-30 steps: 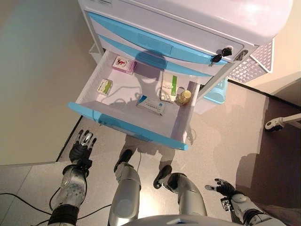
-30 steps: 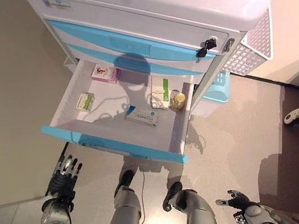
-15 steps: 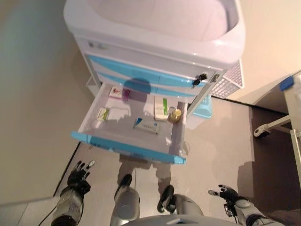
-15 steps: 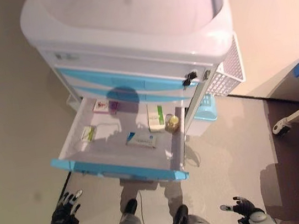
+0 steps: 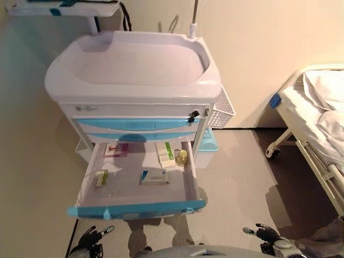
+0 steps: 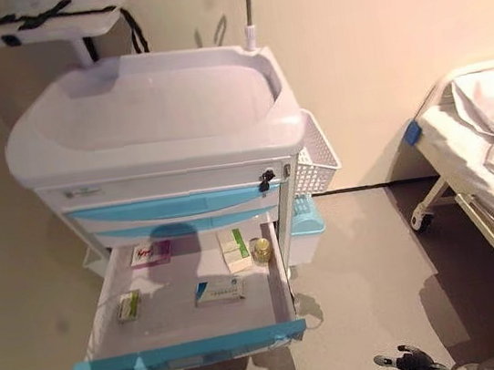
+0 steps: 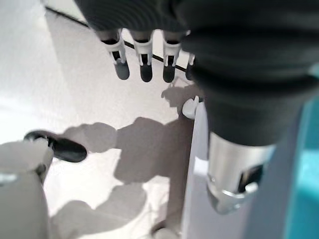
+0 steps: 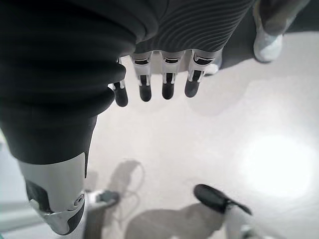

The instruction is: Open the drawer and pick up the medicine

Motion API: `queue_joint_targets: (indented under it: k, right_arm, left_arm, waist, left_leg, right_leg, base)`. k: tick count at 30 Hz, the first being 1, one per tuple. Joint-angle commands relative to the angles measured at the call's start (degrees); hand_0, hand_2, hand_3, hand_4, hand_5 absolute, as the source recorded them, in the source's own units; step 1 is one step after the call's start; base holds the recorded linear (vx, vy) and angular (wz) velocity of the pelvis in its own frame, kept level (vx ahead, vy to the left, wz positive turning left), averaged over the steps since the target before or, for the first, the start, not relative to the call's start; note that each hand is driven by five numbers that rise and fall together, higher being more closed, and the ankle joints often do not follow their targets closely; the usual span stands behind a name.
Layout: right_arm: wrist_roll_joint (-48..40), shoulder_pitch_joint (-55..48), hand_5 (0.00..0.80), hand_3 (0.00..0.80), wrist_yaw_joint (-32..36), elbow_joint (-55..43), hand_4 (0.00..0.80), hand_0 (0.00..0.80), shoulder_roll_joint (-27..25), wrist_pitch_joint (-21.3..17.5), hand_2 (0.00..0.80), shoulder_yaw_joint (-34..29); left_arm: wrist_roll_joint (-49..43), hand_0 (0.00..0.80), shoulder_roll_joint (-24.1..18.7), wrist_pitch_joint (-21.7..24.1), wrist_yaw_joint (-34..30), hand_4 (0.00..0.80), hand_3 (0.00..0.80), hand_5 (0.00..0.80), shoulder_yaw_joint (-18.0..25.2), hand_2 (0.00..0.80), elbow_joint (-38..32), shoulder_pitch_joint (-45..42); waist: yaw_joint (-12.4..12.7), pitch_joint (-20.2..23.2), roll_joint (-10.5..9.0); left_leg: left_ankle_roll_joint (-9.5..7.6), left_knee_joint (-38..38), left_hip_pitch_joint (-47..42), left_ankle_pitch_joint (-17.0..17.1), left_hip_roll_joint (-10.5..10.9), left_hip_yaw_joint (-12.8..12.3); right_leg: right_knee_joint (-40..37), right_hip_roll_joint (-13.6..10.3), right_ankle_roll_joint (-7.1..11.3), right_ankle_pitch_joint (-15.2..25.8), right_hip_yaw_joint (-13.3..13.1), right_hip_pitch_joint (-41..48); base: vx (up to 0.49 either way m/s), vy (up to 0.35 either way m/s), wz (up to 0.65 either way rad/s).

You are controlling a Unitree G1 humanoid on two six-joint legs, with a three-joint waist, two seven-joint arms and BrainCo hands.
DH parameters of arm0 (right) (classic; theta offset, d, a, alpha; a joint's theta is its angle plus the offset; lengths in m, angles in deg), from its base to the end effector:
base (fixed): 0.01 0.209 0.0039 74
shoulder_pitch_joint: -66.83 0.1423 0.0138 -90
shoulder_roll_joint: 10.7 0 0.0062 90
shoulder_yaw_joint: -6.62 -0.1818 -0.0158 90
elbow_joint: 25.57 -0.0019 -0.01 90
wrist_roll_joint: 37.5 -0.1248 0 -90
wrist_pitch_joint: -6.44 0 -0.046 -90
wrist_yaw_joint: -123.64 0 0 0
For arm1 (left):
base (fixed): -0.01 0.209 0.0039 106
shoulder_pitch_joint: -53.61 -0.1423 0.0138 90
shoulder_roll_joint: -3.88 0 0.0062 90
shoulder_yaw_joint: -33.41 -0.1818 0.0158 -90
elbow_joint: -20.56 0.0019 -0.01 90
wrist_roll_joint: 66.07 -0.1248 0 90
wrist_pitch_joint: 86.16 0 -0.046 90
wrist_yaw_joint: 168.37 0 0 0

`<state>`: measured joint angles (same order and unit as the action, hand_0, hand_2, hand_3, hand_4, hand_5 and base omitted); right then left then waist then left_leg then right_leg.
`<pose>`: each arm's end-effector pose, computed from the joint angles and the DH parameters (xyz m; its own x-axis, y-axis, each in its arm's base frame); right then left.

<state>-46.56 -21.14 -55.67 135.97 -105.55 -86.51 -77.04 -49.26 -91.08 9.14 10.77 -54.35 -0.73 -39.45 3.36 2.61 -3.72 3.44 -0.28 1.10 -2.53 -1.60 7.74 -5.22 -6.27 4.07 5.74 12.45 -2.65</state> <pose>0.0791 -0.2646 -0.0857 0.3963 -0.2861 -0.8724 0.0357 0.9543 -0.2968 0.0570 0.2755 -0.0841 0.3991 0.3538 -0.8459 -0.3013 0.9219 0.2434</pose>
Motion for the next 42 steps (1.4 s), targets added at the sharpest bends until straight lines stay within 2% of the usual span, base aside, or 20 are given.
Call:
queue_joint_targets:
  k: [1, 9, 15, 19, 32, 42]
  right_arm:
    - [-4.32, 3.23, 0.000, 0.000, -1.47, -4.20, 0.000, 0.000, -1.87, -1.77, 0.000, -1.02]
    - [-8.80, 4.44, 0.000, 0.000, -2.87, -11.14, 0.000, 0.000, -3.73, -3.05, 0.000, -3.62]
    - [-13.08, 8.22, 0.000, 0.000, -5.46, -23.31, 0.000, 0.000, -5.29, -4.97, 0.000, -5.65]
    - [-14.04, 11.00, 0.000, 0.000, -6.29, -26.64, 0.000, 0.000, -5.68, -5.79, 0.000, -5.29]
    - [-12.19, 17.34, 0.000, 0.000, -6.88, -50.18, 0.000, 0.000, -4.97, -8.34, 0.000, 0.23]
    - [-9.15, 18.51, 0.000, 0.000, -3.86, -60.73, 0.000, 0.000, -3.51, -8.02, 0.000, 6.29]
  left_arm:
    - [-5.90, 0.000, -1.07, 0.16, 1.83, 0.000, 0.000, 0.000, -0.46, 0.000, 2.66, 0.75]
    - [-7.47, 0.000, -1.08, 0.74, 2.76, 0.000, 0.000, 0.000, -1.33, 0.000, 1.27, 0.80]
    - [-7.69, 0.000, -0.79, 0.85, 3.37, 0.000, 0.000, 0.000, -1.42, 0.000, -0.08, 0.02]
    - [-8.04, 0.000, -0.67, 0.73, 3.63, 0.000, 0.000, 0.000, -1.85, 0.000, -0.42, -0.36]
    - [-9.62, 0.000, -0.75, 0.35, 5.09, 0.000, 0.000, 0.000, -0.90, 0.000, -0.86, -1.62]
    - [-10.39, 0.000, -0.43, 0.41, 5.49, 0.000, 0.000, 0.000, -0.27, 0.000, -1.76, -2.37]
  waist:
    - [-0.04, -0.50, -1.24]
    - [0.03, 0.42, -1.34]
    - [0.71, 1.13, -1.39]
    - [1.19, 1.20, -1.52]
    - [2.91, 1.05, -2.47]
    - [3.73, 0.31, -2.95]
  left_leg:
    - [-1.68, 5.20, 4.28, 7.05, 3.17, 1.02]
    - [-1.96, 5.28, 2.77, 6.02, 3.49, -0.83]
    - [-2.03, 5.28, 2.27, 5.35, 3.50, -2.01]
    - [-2.11, 5.28, 2.14, 5.22, 3.50, -2.17]
    - [-2.20, 5.28, 2.53, 5.42, 3.54, -1.65]
    - [-2.22, 5.28, 2.95, 5.70, 3.61, -1.11]
  right_leg:
    - [1.98, -0.11, 4.36, -2.18, 0.40, 1.27]
    - [0.68, -0.83, 4.90, -1.18, -1.07, 2.30]
    - [0.23, -1.31, 5.23, -0.71, -1.93, 2.08]
    - [0.22, -1.37, 5.27, -0.61, -2.08, 2.08]
    - [0.27, -1.47, 5.12, -0.48, -1.61, 1.73]
    - [0.40, -1.58, 5.02, -0.46, -1.00, 1.49]
  base:
    - [0.038, 0.082, -0.23]
    - [0.026, 0.040, -0.15]
    - [0.004, 0.034, -0.07]
    - [0.003, 0.015, -0.08]
    - [0.000, 0.002, -0.01]
    - [0.000, 0.000, 0.00]
